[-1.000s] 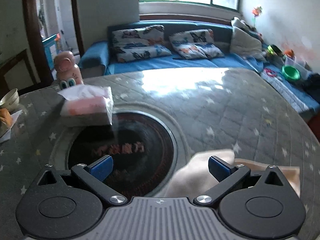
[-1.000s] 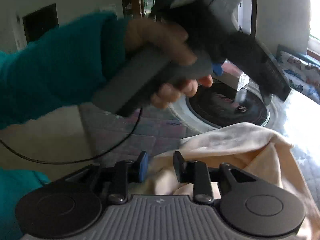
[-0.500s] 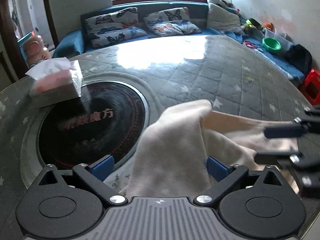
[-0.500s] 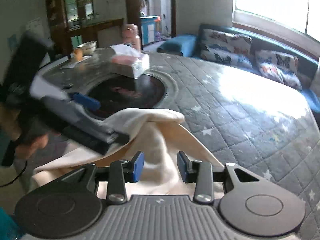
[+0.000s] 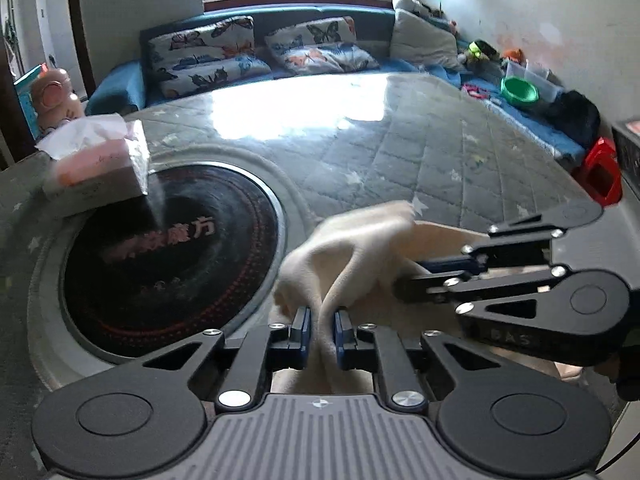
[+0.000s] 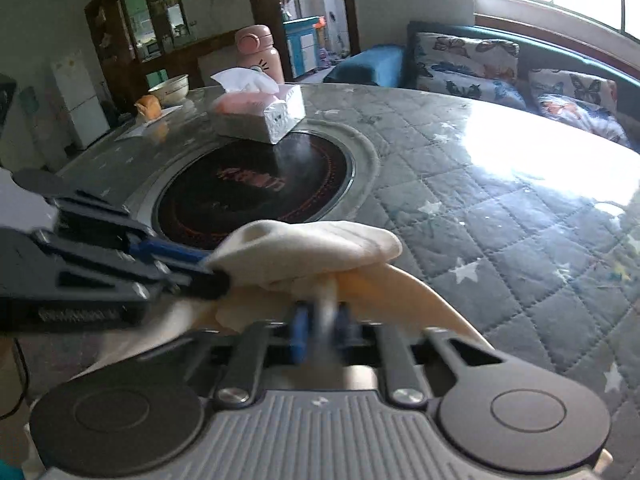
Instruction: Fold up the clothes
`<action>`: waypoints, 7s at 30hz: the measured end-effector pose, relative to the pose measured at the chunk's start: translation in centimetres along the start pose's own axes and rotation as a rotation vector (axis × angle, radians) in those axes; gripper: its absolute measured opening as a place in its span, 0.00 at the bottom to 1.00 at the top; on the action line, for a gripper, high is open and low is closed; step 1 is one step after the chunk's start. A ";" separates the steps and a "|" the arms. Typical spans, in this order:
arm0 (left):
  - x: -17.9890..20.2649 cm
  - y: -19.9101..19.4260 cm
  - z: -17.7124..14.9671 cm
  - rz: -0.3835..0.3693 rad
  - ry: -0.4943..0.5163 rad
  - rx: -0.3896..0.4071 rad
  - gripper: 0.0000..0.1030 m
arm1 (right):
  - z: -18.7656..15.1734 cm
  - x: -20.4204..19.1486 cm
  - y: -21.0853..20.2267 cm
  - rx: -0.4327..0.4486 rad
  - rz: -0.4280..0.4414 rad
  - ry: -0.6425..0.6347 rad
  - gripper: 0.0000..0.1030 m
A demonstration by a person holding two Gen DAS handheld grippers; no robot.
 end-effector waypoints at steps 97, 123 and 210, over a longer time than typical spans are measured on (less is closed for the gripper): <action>-2.7 4.7 4.6 -0.041 0.012 0.009 0.16 | -1.8 -3.5 -6.2 -0.048 0.070 -0.272 0.21; -1.6 6.0 2.8 -0.035 0.034 -0.008 0.41 | -8.8 -4.1 -10.5 -0.142 0.010 -0.443 0.03; 10.4 2.2 -6.1 -0.301 0.209 -0.049 0.65 | -8.5 23.1 -7.2 -0.013 -0.539 0.360 0.13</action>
Point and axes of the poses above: each gripper's, at about its wrist camera, not at the fingertips, and y roughly the way its jaws point, x to its right, z to its top, the point moved 3 cm from there along y, roughly the way its jaws point, and after that the axes turned 15 degrees about -z, right-handed, at the moved point
